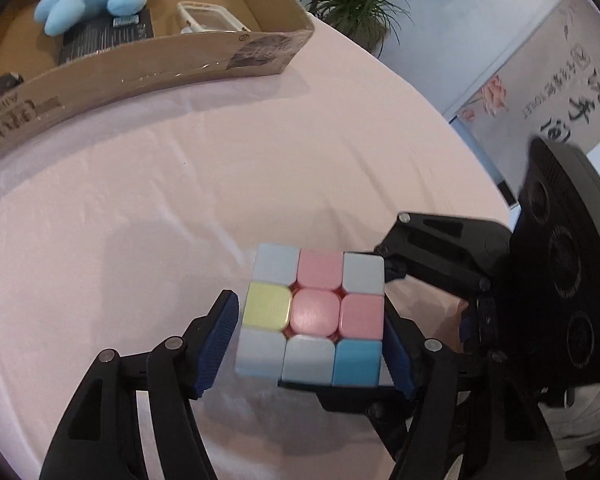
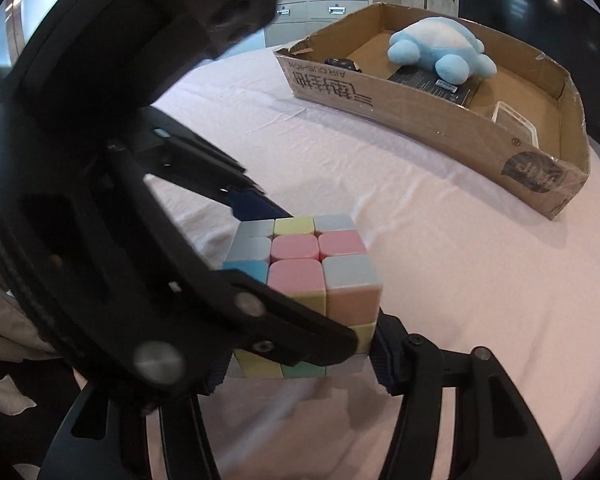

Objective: Organize objects
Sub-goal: 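Grasp the pastel Rubik's cube with the right tool, then carry the Rubik's cube into the cardboard box and release it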

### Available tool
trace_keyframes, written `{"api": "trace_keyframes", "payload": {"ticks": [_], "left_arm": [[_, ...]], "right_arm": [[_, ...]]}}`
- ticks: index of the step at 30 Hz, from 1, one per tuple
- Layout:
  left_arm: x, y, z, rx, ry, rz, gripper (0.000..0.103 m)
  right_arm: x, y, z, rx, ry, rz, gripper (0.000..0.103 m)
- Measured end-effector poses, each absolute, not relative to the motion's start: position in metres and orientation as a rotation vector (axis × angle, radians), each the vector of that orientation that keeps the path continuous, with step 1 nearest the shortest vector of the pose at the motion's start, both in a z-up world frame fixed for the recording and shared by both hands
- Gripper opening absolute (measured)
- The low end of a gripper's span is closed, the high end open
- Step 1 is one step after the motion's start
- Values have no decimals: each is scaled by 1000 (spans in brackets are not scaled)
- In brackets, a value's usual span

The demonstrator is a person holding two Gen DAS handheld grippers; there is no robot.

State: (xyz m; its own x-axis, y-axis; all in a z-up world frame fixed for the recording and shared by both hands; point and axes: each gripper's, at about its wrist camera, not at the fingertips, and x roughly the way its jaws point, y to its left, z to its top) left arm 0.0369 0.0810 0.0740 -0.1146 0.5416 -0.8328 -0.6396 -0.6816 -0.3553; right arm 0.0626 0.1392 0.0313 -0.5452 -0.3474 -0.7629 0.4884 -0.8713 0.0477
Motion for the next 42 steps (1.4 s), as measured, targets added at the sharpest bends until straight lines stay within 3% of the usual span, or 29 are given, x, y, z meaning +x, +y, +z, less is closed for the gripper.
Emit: {"api": "trace_keyframes", "payload": {"ticks": [5,7,42], "left_arm": [[41,58,80,-1286,107,1899,67],[39,52,78,-1279,61,1874,62],[47,52,69,-1231,49,1905,64]], "right_arm": [[67,138,27,1166,228,-2404,55],[69,141,27,1177,197,-2404,55],[91,156,26,1165,82,-2437,57]]}}
